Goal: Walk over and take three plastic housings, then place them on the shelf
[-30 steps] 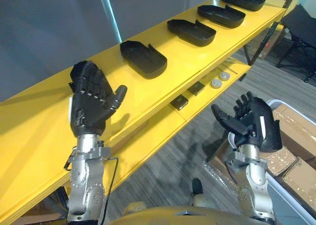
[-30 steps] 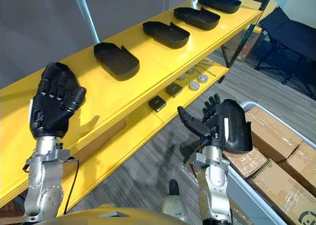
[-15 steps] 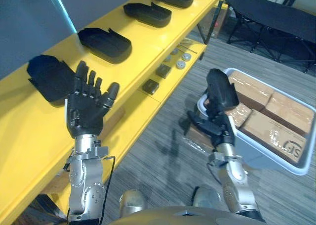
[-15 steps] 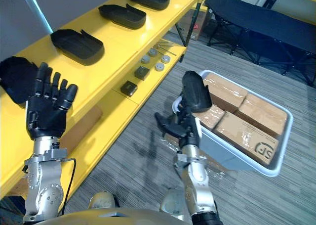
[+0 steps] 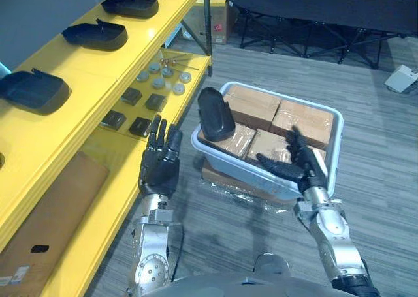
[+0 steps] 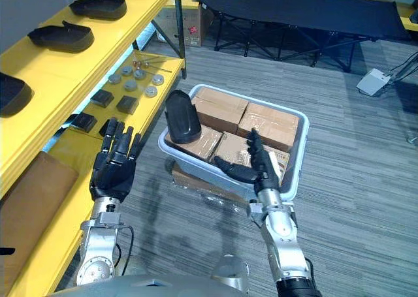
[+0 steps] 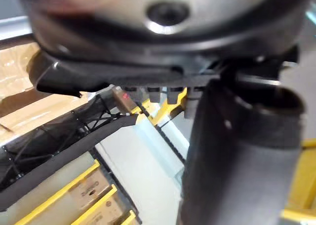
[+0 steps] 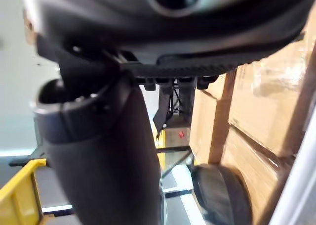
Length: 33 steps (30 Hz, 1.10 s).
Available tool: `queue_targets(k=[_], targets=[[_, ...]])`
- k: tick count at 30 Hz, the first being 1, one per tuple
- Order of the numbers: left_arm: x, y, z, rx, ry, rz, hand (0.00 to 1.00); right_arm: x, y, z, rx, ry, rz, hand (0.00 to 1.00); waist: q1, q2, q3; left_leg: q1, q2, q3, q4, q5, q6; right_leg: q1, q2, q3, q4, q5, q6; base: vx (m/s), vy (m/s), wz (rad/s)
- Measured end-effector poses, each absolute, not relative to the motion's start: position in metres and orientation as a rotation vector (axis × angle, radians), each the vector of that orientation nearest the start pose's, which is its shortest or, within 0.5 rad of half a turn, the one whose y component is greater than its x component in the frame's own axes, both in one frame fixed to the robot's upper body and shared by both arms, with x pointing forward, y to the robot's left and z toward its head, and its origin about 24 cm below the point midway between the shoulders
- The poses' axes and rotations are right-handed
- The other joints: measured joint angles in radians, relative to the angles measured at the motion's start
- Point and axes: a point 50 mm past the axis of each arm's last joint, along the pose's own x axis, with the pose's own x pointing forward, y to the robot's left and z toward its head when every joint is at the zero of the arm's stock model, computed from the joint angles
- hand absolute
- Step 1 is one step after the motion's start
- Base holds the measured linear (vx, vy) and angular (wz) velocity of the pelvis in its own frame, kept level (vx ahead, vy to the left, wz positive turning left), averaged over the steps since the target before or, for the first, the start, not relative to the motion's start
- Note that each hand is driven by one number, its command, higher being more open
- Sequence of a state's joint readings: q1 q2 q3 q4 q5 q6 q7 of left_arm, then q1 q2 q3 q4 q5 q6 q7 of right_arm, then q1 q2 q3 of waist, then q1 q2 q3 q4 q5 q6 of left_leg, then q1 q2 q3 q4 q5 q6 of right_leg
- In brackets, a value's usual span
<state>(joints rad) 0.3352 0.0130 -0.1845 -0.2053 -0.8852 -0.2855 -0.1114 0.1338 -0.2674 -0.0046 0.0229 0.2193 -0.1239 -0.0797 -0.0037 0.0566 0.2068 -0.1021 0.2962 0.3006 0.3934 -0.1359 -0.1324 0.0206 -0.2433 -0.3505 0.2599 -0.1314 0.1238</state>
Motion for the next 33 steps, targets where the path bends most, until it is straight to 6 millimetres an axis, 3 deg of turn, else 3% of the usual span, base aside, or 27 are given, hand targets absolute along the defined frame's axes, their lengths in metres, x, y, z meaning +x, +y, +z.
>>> queue_targets(k=[1,2,3,4,6,9,11,12,14,16,20,23,25,33], targets=[[0.186,0.144,0.04,-0.887,-0.163,-0.007,1.0,0.224,-0.215,0.028,-0.056,0.022,-0.137,1.0,0.003,0.0,-0.002,0.006,-0.014,-0.003,-0.026,-0.01,0.011,-0.005,-0.001,0.0,0.0,0.003,0.005,0.04,0.107,-0.05],[0.187,0.146,0.04,-0.871,-0.161,-0.01,1.0,0.228,-0.216,0.029,-0.055,0.014,-0.168,1.0,0.003,-0.01,-0.008,0.012,-0.057,-0.025,-0.087,0.004,-0.003,-0.027,-0.022,0.0,-0.004,0.014,0.022,0.03,0.08,0.1],[0.187,0.148,0.04,-0.846,-0.157,-0.017,1.0,0.236,-0.214,0.03,-0.064,0.004,-0.186,1.0,0.007,-0.03,-0.005,0.008,-0.086,-0.013,-0.13,0.03,0.011,-0.044,-0.041,-0.001,-0.026,0.039,0.034,0.02,0.075,0.08],[0.188,0.147,0.039,-0.831,-0.15,-0.024,1.0,0.242,-0.213,0.031,-0.076,0.0,-0.193,1.0,0.013,-0.034,-0.003,0.006,-0.097,-0.007,-0.14,0.036,0.017,-0.047,-0.048,-0.001,-0.043,0.057,0.039,-0.01,0.104,-0.14],[0.188,0.145,0.036,-0.815,-0.125,-0.074,1.0,0.269,-0.213,0.033,-0.093,0.001,-0.231,1.0,0.038,-0.034,-0.002,0.002,-0.13,0.008,-0.143,0.034,0.032,-0.048,-0.072,-0.008,-0.089,0.107,0.052,-0.03,0.148,-0.16],[0.194,0.137,0.044,-0.786,-0.153,-0.201,1.0,0.296,-0.216,0.041,-0.109,-0.002,-0.293,1.0,0.056,-0.027,0.004,-0.018,-0.153,-0.009,-0.134,0.033,0.051,-0.043,-0.092,-0.041,-0.1,0.136,0.057,-0.06,0.125,0.23],[0.204,0.129,0.056,-0.727,-0.184,-0.285,1.0,0.323,-0.222,0.058,-0.118,-0.021,-0.354,1.0,0.071,-0.018,0.033,-0.036,-0.168,-0.034,-0.129,0.041,0.064,-0.036,-0.101,-0.079,-0.104,0.159,0.055,-0.13,0.106,0.35],[0.21,0.122,0.064,-0.7,-0.208,-0.331,1.0,0.34,-0.229,0.076,-0.129,-0.05,-0.395,1.0,0.086,-0.014,0.056,-0.064,-0.174,-0.048,-0.111,0.043,0.07,-0.042,-0.106,-0.095,-0.109,0.169,0.053,-0.14,0.076,0.27],[0.215,0.116,0.071,-0.698,-0.228,-0.368,1.0,0.355,-0.241,0.099,-0.15,-0.088,-0.447,1.0,0.097,-0.006,0.079,-0.103,-0.18,-0.069,-0.096,0.049,0.079,-0.052,-0.107,-0.117,-0.12,0.182,0.051,-0.13,0.063,0.32],[0.219,0.113,0.075,-0.695,-0.24,-0.389,1.0,0.374,-0.258,0.141,-0.18,-0.161,-0.53,1.0,0.121,0.002,0.127,-0.162,-0.182,-0.085,-0.074,0.058,0.088,-0.078,-0.105,-0.144,-0.142,0.199,0.049,-0.18,0.053,0.23],[0.214,0.11,0.067,-0.679,-0.196,-0.413,1.0,0.379,-0.284,0.196,-0.161,-0.289,-0.676,1.0,0.147,0.03,0.195,-0.214,-0.184,-0.111,-0.045,0.067,0.1,-0.096,-0.105,-0.168,-0.144,0.219,0.045,-0.12,0.046,0.18],[0.214,0.108,0.058,-0.673,-0.15,-0.42,1.0,0.383,-0.295,0.213,-0.182,-0.274,-0.715,1.0,0.17,0.035,0.215,-0.243,-0.183,-0.117,-0.024,0.068,0.102,-0.111,-0.105,-0.171,-0.142,0.223,0.044,-0.08,0.032,0.05],[0.214,0.108,0.053,-0.681,-0.129,-0.408,1.0,0.387,-0.295,0.212,-0.204,-0.226,-0.721,1.0,0.179,0.037,0.217,-0.261,-0.184,-0.119,-0.013,0.069,0.102,-0.126,-0.105,-0.175,-0.139,0.223,0.044,-0.07,0.014,0.02],[0.225,0.1,0.051,-0.721,-0.124,-0.397,1.0,0.386,-0.324,0.2,-0.308,0.104,-0.702,1.0,0.227,0.093,0.282,-0.345,-0.181,-0.142,0.025,0.076,0.114,-0.183,-0.104,-0.198,-0.12,0.22,0.038,-0.09,0.008,0.03]])
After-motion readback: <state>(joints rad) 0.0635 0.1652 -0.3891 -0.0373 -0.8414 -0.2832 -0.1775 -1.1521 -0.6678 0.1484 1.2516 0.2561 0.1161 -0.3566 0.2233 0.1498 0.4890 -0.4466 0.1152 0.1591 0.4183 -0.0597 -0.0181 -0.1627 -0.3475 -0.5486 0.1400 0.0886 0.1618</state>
